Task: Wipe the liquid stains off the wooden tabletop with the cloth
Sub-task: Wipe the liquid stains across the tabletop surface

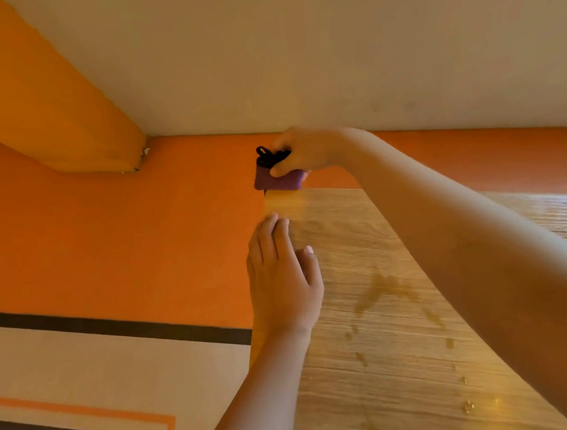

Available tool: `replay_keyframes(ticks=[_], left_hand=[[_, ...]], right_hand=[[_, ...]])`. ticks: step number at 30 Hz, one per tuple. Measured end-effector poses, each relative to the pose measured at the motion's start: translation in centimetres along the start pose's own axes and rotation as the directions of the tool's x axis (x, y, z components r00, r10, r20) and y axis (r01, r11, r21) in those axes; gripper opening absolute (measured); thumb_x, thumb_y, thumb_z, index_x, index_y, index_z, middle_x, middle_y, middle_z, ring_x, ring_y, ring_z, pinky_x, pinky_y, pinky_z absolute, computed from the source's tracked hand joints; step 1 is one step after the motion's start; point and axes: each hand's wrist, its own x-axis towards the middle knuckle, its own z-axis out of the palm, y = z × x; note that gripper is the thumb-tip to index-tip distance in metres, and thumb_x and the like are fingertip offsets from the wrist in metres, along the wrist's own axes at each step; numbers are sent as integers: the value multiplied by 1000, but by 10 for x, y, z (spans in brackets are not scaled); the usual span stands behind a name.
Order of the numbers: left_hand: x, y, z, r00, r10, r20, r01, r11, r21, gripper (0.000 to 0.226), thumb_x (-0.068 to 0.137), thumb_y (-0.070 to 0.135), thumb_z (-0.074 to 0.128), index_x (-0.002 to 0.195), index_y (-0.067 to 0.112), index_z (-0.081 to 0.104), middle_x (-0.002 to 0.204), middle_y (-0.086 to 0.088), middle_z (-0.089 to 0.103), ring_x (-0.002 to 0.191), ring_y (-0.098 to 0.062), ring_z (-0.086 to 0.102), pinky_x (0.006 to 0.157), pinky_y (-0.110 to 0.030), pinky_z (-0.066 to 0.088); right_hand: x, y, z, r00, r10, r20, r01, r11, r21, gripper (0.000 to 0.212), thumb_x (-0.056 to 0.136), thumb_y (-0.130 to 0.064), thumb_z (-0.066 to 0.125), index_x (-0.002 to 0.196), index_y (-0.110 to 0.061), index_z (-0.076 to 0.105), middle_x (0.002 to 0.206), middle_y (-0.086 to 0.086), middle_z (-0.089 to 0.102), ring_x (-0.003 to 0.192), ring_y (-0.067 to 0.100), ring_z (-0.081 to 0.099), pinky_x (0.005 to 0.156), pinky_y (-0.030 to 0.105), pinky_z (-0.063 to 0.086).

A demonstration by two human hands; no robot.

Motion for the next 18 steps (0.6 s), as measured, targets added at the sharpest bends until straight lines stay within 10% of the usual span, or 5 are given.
replay_keyframes(ticks=[10, 18], left_hand=[[1, 2, -2, 1000, 12, 26, -13, 1000, 26, 43, 95, 28, 49, 134, 9, 46, 144, -5, 40, 135, -22, 33, 111, -36, 33], [2, 3, 0, 1000, 1, 8, -1, 998, 63, 45, 95, 32, 44, 133, 10, 46, 143, -5, 40, 134, -22, 34, 110, -38, 35]], right_hand=[[-72, 86, -22, 980, 184, 73, -198, 925, 325, 20, 90, -16, 62, 108, -24, 61, 99, -2, 62, 87, 14, 57, 71, 25, 49], [-9, 17, 7, 999, 53, 1, -51, 957, 285, 29, 90, -22, 62, 117, -13, 59, 101, 6, 61, 84, 19, 58, 72, 31, 52]])
